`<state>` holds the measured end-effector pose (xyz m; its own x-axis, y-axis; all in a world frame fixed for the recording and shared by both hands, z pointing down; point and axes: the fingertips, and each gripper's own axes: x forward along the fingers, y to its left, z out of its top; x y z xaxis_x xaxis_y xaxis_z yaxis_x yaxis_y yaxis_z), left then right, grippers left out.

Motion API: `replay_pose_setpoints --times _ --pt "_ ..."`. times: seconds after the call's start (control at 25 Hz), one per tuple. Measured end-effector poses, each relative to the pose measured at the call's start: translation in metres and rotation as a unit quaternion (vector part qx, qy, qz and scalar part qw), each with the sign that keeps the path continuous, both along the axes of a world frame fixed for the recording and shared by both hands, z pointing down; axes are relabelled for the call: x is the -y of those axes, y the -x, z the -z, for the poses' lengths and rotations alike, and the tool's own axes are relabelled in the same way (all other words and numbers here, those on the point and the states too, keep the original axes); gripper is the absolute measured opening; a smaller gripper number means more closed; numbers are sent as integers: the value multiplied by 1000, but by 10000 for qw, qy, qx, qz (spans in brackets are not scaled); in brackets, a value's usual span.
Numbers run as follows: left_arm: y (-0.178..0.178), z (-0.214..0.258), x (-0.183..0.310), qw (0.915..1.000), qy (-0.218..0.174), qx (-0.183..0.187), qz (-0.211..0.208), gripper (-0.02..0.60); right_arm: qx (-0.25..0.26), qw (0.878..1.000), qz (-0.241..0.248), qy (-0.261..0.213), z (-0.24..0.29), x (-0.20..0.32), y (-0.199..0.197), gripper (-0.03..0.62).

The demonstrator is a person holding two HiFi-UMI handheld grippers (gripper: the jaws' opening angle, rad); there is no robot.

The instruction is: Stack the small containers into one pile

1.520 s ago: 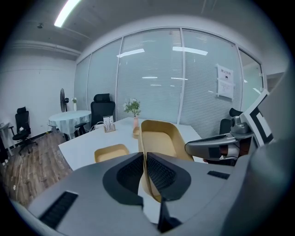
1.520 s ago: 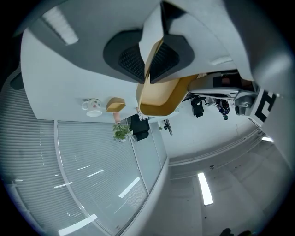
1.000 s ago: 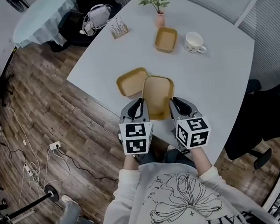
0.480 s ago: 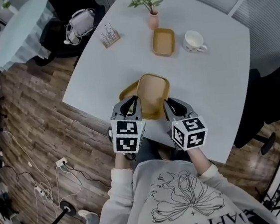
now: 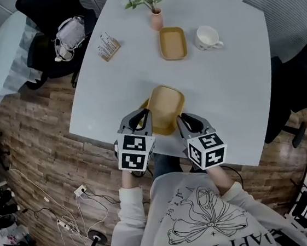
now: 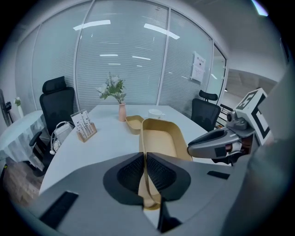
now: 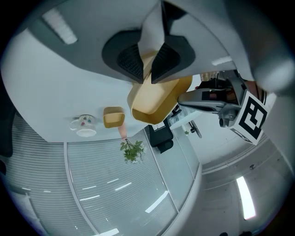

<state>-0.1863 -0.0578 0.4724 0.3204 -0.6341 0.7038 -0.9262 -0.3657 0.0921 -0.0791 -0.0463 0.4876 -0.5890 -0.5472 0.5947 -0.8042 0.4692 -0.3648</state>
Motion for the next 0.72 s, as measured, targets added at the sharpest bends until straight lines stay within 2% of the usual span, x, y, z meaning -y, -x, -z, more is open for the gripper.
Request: replay_pose_setpoints --times 0.32,0.48,0.72 --pt "10 -9 9 9960 307 90 -833 26 13 9986 -373 374 -13 -11 14 62" --pt "14 -18 16 9924 505 144 -1110 26 55 9978 -459 483 -18 -12 21 61" --pt "18 -32 16 9812 843 290 -1714 26 44 9963 -463 726 -30 -26 33 49"
